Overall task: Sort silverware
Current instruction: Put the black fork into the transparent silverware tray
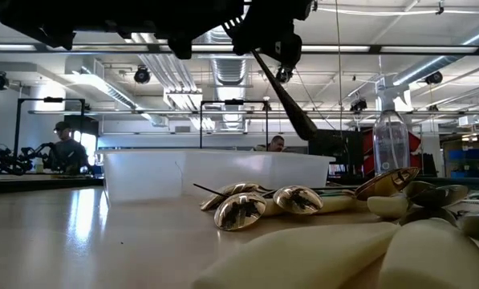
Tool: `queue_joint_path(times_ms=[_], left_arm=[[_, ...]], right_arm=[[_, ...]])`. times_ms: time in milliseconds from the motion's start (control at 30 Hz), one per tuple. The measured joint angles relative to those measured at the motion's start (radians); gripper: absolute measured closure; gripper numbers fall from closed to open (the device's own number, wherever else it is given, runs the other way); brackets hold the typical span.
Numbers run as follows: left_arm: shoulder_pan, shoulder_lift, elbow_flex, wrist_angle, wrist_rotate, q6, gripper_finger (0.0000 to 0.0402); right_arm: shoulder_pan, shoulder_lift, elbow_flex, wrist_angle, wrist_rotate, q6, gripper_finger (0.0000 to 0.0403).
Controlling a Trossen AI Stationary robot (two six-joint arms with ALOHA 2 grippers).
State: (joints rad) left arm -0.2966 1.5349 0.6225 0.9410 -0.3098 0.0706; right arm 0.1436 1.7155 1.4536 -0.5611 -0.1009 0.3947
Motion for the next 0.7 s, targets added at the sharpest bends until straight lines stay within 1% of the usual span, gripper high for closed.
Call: queue_joint_path(times_ms=[67,167,233,367,433,500,567,633,700], left_arm=[[0.0,-0.016,-0.001,-0.025,-0.015,0.005,0.0395],[-0.002,-0.031,-0.002,-0.043,-0.032,0.022,0.0399],[-0.002,-0.039,-0.002,-0.048,-0.057,0.025,0.0401],[-0.002,-0.069,-0.004,-0.084,-0.102,0.023,0.0401],[-0.005,-0.085,-0.004,-0.119,-0.127,0.015,0.0401],[-0.006,-0.102,-0.004,-0.156,-0.164,-0.016,0.0402],[-0.007,-0.117,-0.004,-0.174,-0.224,-0.075,0.0402],[-0.009,-0.125,-0.004,-0.198,-0.296,-0.157,0.0402],[-0.011,-0.125,-0.009,-0.208,-0.363,-0.24,0.0402]], right_arm=[[0.0,0.001,0.0,0.003,0.001,0.001,0.0402],[-0.001,0.001,0.0,0.007,0.004,0.002,0.0399],[0.001,0.001,0.0,0.007,0.017,-0.001,0.0389],[0.011,-0.003,-0.001,-0.006,0.034,-0.008,0.0343],[0.018,-0.013,-0.001,-0.018,0.071,-0.005,0.031],[0.032,-0.026,-0.001,-0.025,0.144,-0.008,0.0278],[0.055,-0.034,-0.001,-0.032,0.262,-0.03,0.0249],[0.09,-0.033,-0.001,-0.034,0.429,-0.065,0.0228],[0.123,-0.023,-0.001,-0.032,0.607,-0.101,0.0216]])
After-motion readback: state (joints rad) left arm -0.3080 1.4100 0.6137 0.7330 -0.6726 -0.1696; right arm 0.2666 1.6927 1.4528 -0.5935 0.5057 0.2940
